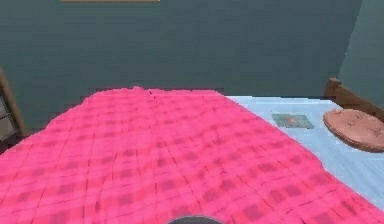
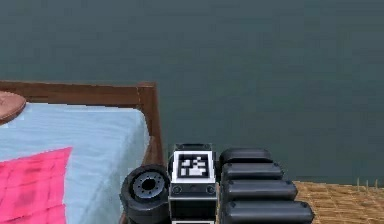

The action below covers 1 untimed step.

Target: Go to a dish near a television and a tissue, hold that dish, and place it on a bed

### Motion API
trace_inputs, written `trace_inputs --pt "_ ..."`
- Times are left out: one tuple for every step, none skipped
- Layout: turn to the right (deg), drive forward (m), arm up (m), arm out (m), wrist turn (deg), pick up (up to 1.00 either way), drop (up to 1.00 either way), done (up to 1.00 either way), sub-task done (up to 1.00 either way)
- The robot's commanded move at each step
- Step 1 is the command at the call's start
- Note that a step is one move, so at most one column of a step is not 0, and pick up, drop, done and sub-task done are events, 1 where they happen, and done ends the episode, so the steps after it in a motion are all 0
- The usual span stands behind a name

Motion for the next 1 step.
trace_inputs --pt "9.0 0.0 0.0 0.0 0.0 0.0 0.0 0.0 0.0"
